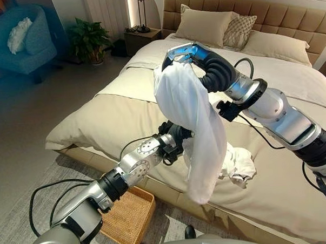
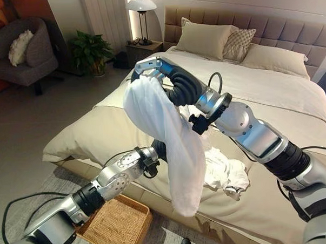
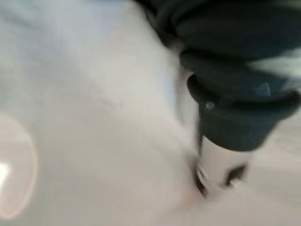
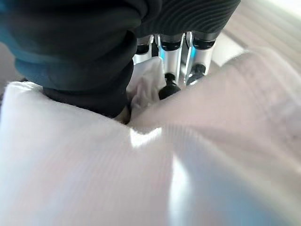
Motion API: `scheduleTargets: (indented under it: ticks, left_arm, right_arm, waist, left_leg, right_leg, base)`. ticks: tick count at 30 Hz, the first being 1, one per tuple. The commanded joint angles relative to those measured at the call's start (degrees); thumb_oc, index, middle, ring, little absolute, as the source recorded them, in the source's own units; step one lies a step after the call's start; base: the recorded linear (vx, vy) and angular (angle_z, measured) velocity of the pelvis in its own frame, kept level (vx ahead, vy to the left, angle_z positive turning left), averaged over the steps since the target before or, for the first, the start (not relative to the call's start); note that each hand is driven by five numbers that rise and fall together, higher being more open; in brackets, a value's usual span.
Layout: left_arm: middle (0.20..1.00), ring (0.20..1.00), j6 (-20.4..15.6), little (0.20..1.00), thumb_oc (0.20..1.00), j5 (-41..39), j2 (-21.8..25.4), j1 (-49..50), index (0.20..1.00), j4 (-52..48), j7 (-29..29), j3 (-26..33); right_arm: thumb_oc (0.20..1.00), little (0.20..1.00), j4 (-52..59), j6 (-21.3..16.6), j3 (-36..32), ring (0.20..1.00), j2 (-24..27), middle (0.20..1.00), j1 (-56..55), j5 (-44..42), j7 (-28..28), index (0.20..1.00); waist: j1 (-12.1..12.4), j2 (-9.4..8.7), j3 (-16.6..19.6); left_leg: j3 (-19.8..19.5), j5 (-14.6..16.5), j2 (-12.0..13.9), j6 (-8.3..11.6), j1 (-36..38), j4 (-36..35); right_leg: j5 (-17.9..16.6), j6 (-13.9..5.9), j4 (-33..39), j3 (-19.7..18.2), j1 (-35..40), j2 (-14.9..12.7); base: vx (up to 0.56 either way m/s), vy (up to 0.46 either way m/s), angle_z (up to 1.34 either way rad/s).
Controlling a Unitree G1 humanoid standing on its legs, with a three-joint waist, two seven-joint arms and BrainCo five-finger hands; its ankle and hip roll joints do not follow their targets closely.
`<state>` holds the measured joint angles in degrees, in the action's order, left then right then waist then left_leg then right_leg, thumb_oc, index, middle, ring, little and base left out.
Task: Pick up clothes into the bucket
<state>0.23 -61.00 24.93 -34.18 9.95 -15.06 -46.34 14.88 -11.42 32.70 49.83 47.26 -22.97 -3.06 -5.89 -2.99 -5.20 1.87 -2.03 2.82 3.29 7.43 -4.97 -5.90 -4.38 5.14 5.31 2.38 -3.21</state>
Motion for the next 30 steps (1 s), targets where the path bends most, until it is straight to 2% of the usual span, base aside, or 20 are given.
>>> scheduleTargets:
  ticks: [1, 2, 3, 4, 11, 17, 23, 25, 28, 30]
  left_arm:
    - [0.200, 0.200, -1.0, 0.200, 0.200, -5.0, -0.5, -1.3, 0.200, 0.3, -3.2, 1.7]
    - [0.200, 0.200, -1.2, 0.200, 0.200, -5.6, -0.6, -0.1, 0.200, 0.4, -3.3, 3.0]
    - [0.200, 0.200, -1.0, 0.200, 0.200, -6.2, -0.7, 1.2, 0.200, 0.6, -3.5, 4.4]
    - [0.200, 0.200, -1.4, 0.200, 0.200, -6.5, -0.7, 2.6, 0.200, 0.6, -3.4, 6.0]
    - [0.200, 0.200, -2.9, 0.200, 0.200, -9.2, 0.0, 14.7, 0.200, 0.6, -3.3, 21.3]
    - [0.200, 0.200, -7.0, 0.200, 0.200, -7.0, 2.1, 24.4, 0.200, 1.2, -1.4, 35.5]
    - [0.200, 0.200, -12.9, 0.200, 0.200, 3.7, 2.8, 27.8, 0.200, 5.6, 4.9, 47.1]
    - [0.200, 0.200, -13.7, 0.200, 0.200, 5.7, 3.3, 27.4, 0.200, 6.5, 6.5, 48.4]
    - [0.200, 0.200, -16.5, 0.200, 0.200, 14.7, 3.6, 25.1, 0.200, 8.8, 13.8, 51.9]
    - [0.200, 0.200, -16.5, 0.200, 0.200, 16.4, 3.9, 24.7, 0.200, 9.6, 14.8, 52.2]
  right_arm:
    - [0.322, 0.322, 1.8, -3.6, -1.7, 0.322, -0.3, 0.322, 3.9, -2.7, 1.1, 0.322]
    - [0.511, 0.511, 1.7, -3.5, -2.5, 0.511, -0.3, 0.511, 2.9, -2.2, 1.1, 0.511]
    - [0.598, 0.598, 1.6, -3.4, -3.2, 0.598, -0.3, 0.598, 2.0, -1.6, 1.1, 0.598]
    - [1.000, 1.000, 1.5, -3.3, -4.0, 1.000, -0.3, 1.000, 1.0, -1.1, 1.1, 1.000]
    - [1.000, 1.000, -1.3, -2.2, -12.4, 1.000, -0.8, 1.000, -9.7, 2.8, 1.4, 1.000]
    - [1.000, 1.000, -6.4, -1.4, -20.7, 1.000, -7.4, 1.000, -25.1, 3.7, 0.7, 1.000]
    - [1.000, 1.000, -16.3, 0.4, -26.8, 1.000, -16.4, 1.000, -40.0, 7.5, 0.5, 1.000]
    - [1.000, 1.000, -18.7, 0.8, -26.9, 1.000, -17.4, 1.000, -40.8, 8.9, 0.8, 1.000]
    - [1.000, 1.000, -30.2, 2.2, -26.3, 1.000, -22.1, 1.000, -43.9, 12.7, 2.7, 1.000]
    - [1.000, 1.000, -31.9, 2.3, -26.1, 1.000, -22.8, 1.000, -44.2, 13.5, 2.9, 1.000]
  waist:
    - [0.5, -2.05, 1.5]
    - [0.6, -2.10, 1.4]
    - [0.7, -2.17, 1.4]
    - [0.9, -2.25, 1.3]
    - [2.6, -2.90, 0.3]
    - [4.3, -3.24, -1.5]
    - [5.2, -3.31, -4.4]
    - [5.3, -3.38, -5.0]
    - [5.6, -3.48, -7.5]
    - [5.6, -3.58, -7.9]
  left_leg:
    - [-1.2, 3.7, -1.6, -0.82, -1.2, 4.1]
    - [-1.3, 3.7, -1.6, -0.85, -1.3, 4.2]
    - [-1.3, 3.7, -1.6, -0.89, -1.3, 4.1]
    - [-1.4, 3.7, -1.6, -0.94, -1.3, 4.1]
    - [-1.7, 3.9, -1.9, -1.24, -2.1, 4.5]
    - [-2.1, 4.0, -2.4, -1.62, -3.7, 5.4]
    - [-3.1, 3.7, -3.0, -1.87, -6.3, 6.3]
    - [-3.3, 3.7, -3.2, -1.91, -7.0, 6.7]
    - [-4.0, 3.4, -3.6, -1.93, -9.5, 8.0]
    - [-4.1, 3.4, -3.7, -1.95, -10.2, 8.3]
  right_leg:
    - [4.0, -3.93, -4.7, 1.7, 2.4, -3.3]
    - [4.0, -3.95, -4.7, 1.8, 2.4, -3.3]
    - [4.0, -3.96, -4.7, 1.8, 2.4, -3.4]
    - [4.0, -3.96, -4.7, 1.8, 2.3, -3.4]
    - [4.0, -3.90, -4.8, 2.2, 1.8, -3.6]
    - [3.7, -3.99, -5.0, 2.6, 0.7, -3.9]
    - [3.5, -3.89, -5.7, 3.3, -1.3, -4.2]
    - [3.4, -3.85, -5.9, 3.4, -1.8, -4.2]
    - [3.1, -3.80, -6.5, 3.9, -3.5, -4.5]
    - [3.0, -3.85, -6.5, 3.9, -3.9, -4.6]
  base:
    - [0.00, 0.000, 0.00]
    - [0.00, 0.000, 0.00]
    - [0.00, 0.000, 0.00]
    - [0.00, 0.000, 0.00]
    - [0.00, 0.000, 0.00]
    - [-0.01, 0.007, 0.01]
    - [-0.06, 0.023, 0.04]
    - [-0.06, 0.017, 0.05]
    - [-0.09, 0.049, 0.15]
    - [-0.06, 0.031, 0.09]
